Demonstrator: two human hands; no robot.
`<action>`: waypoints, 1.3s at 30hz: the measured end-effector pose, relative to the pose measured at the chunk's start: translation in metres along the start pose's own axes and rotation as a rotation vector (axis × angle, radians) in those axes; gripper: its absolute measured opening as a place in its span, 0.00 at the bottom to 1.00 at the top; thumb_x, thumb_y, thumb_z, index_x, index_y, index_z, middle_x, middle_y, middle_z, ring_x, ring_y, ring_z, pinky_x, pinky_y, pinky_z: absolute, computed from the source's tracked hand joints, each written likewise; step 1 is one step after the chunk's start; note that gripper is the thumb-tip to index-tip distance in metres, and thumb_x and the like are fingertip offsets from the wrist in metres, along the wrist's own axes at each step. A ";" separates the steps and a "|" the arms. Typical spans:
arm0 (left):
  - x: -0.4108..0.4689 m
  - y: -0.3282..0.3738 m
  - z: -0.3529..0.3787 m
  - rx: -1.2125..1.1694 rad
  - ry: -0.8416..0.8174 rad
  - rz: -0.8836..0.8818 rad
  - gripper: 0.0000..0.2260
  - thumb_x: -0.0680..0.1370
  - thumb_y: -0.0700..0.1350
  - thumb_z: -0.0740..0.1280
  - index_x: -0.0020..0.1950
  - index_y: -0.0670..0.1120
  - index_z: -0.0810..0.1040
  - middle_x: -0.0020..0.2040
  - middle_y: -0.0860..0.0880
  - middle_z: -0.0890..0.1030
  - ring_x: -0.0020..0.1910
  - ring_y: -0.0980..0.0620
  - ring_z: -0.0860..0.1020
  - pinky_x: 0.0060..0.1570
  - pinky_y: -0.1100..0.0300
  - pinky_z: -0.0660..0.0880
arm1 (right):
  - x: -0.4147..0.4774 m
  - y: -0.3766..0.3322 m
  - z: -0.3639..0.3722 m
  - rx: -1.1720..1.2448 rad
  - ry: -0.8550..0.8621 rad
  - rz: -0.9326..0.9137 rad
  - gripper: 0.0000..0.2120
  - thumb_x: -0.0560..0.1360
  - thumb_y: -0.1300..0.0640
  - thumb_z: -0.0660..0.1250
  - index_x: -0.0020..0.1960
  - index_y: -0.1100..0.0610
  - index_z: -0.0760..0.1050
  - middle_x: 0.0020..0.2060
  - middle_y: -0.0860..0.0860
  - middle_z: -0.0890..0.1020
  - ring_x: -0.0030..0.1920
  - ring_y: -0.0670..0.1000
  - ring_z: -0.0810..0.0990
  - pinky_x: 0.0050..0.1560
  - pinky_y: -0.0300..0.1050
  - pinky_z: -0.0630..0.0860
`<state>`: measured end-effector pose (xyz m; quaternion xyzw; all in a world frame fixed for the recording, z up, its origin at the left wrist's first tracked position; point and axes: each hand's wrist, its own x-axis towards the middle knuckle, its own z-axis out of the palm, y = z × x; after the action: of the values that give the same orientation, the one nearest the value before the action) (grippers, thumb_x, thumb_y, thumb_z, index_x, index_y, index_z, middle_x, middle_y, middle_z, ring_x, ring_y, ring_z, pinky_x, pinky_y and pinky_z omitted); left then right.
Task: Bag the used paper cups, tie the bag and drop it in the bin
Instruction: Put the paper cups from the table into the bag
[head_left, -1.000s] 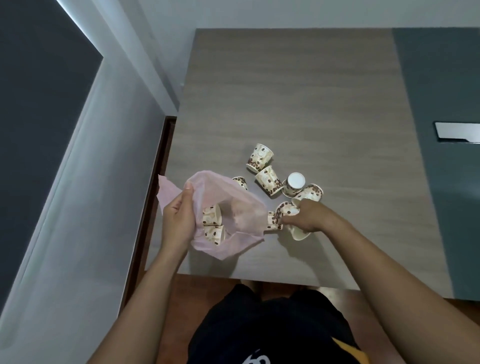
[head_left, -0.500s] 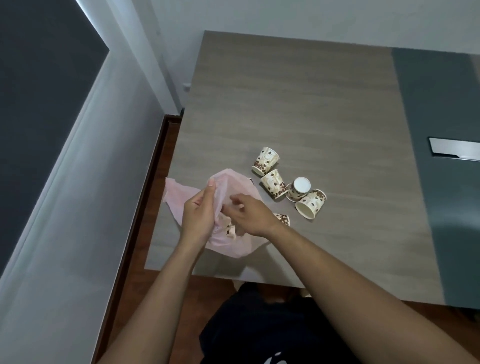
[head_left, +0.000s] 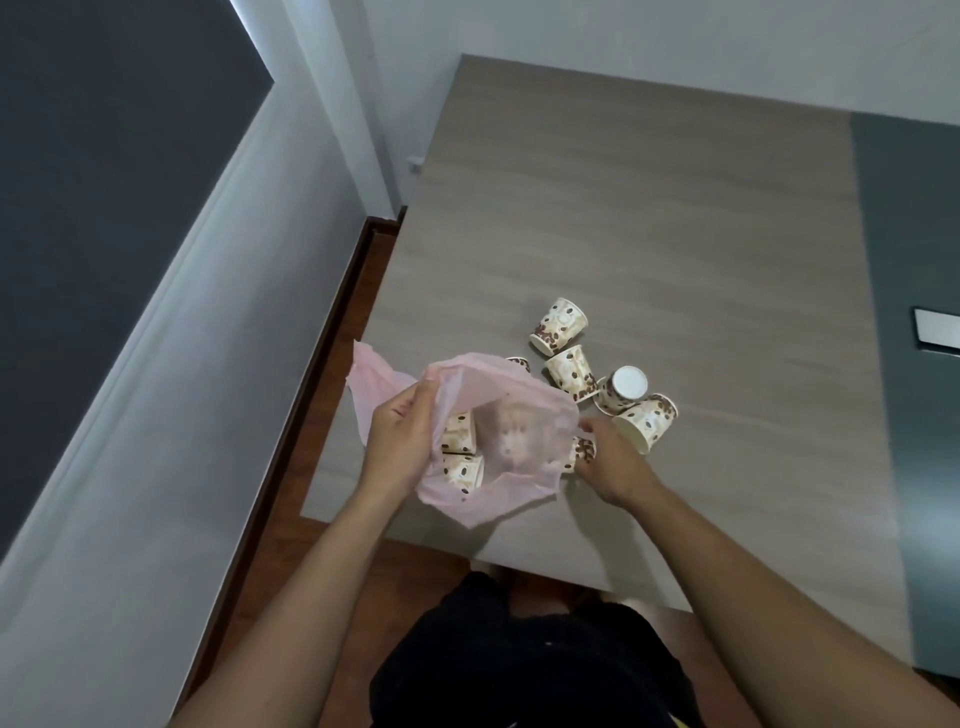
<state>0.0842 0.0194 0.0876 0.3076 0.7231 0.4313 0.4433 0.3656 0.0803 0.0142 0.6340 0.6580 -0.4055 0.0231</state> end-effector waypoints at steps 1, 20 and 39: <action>-0.001 0.001 0.000 0.007 -0.001 0.002 0.23 0.89 0.63 0.64 0.38 0.60 0.87 0.27 0.55 0.71 0.26 0.57 0.70 0.27 0.65 0.68 | 0.001 0.000 0.003 -0.041 -0.049 -0.024 0.31 0.80 0.57 0.77 0.80 0.59 0.72 0.75 0.59 0.76 0.73 0.61 0.79 0.74 0.53 0.75; -0.003 0.007 0.001 -0.019 0.100 -0.025 0.25 0.82 0.74 0.65 0.39 0.59 0.89 0.34 0.50 0.84 0.30 0.62 0.82 0.31 0.70 0.77 | -0.008 0.054 -0.007 0.062 0.049 0.195 0.33 0.73 0.35 0.80 0.67 0.57 0.79 0.55 0.53 0.86 0.53 0.55 0.83 0.53 0.53 0.81; -0.021 0.019 0.016 -0.051 0.021 -0.055 0.36 0.85 0.72 0.63 0.50 0.37 0.84 0.39 0.35 0.83 0.38 0.43 0.84 0.44 0.46 0.81 | -0.023 -0.101 0.040 0.078 -0.190 -0.381 0.23 0.78 0.46 0.80 0.68 0.56 0.83 0.60 0.52 0.88 0.57 0.54 0.84 0.57 0.48 0.79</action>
<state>0.1088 0.0163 0.1084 0.2716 0.7246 0.4406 0.4551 0.2641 0.0526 0.0506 0.4577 0.7448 -0.4854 -0.0166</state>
